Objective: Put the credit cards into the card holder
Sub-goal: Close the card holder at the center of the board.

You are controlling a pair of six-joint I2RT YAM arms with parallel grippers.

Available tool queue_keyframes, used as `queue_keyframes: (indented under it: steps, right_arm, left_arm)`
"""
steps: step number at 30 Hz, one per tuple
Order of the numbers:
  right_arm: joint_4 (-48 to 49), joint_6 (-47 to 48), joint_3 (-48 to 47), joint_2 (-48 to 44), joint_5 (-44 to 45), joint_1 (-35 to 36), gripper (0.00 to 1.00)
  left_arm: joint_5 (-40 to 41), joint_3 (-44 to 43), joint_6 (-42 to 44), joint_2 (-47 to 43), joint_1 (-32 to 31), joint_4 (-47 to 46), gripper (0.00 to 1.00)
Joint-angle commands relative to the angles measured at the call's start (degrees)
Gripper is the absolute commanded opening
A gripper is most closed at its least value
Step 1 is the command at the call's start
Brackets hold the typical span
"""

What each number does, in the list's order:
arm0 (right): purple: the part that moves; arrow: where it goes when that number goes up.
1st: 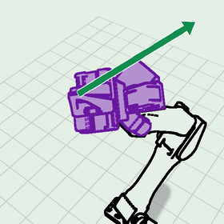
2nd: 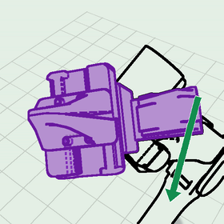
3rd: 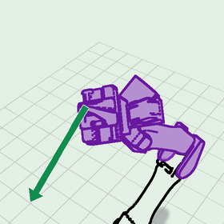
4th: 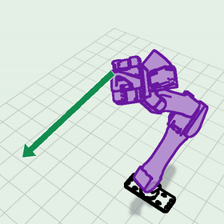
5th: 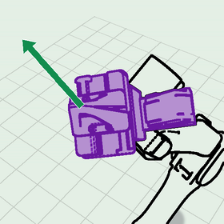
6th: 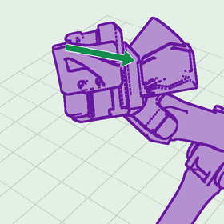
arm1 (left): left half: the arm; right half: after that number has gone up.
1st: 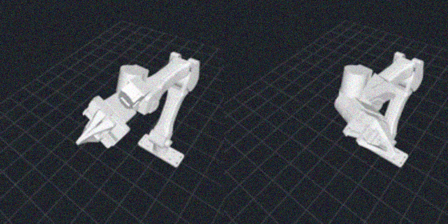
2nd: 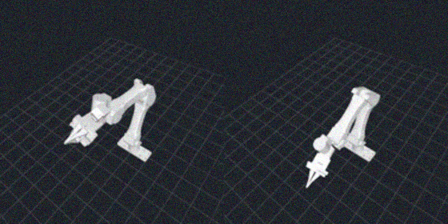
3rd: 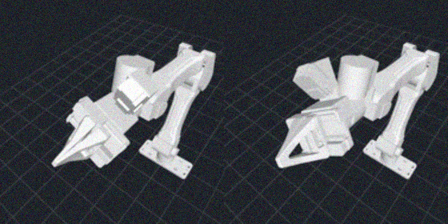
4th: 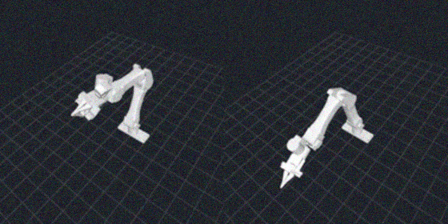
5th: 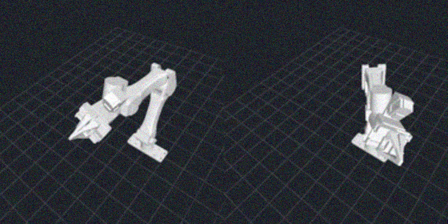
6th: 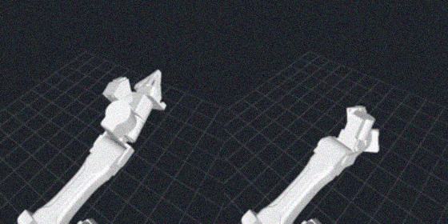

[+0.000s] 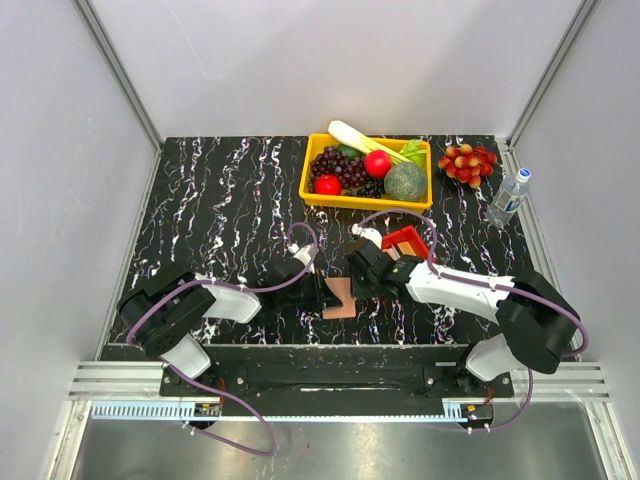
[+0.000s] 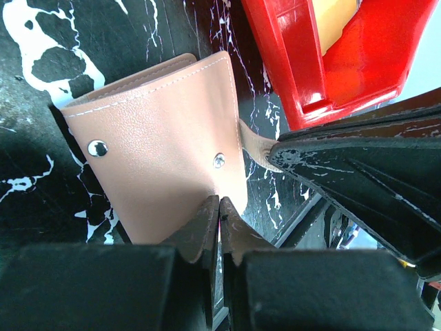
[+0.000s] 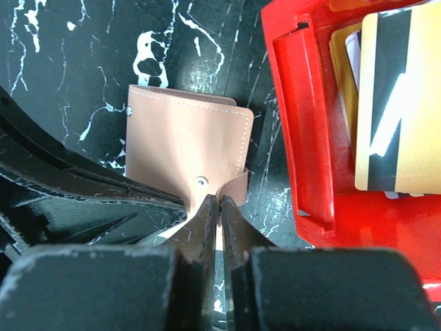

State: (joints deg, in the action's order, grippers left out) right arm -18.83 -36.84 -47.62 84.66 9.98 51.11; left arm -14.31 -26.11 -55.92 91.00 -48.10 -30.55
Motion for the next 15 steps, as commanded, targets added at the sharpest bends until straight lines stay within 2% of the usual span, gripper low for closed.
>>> queue_keyframes:
  steps: [1, 5, 12, 15]
  right_arm:
    - [3.4, 0.1, -1.8, 0.2, -2.3, 0.7, 0.09]
    - [3.4, -0.1, -1.7, 0.8, -2.0, 0.7, 0.11]
    - [3.5, -0.2, -1.3, 0.7, -1.9, 0.7, 0.2]
    - [3.4, -0.1, -1.3, 0.7, -1.8, 0.7, 0.19]
  left_arm:
    - [0.1, -0.2, 0.3, 0.8, -0.2, -1.4, 0.06]
    - [0.2, -0.1, 0.3, 0.8, -0.2, -1.4, 0.06]
    - [0.0, -0.1, 0.3, 0.8, -0.2, -1.7, 0.06]
    - [-0.1, -0.1, 0.3, 0.9, -0.2, -1.7, 0.06]
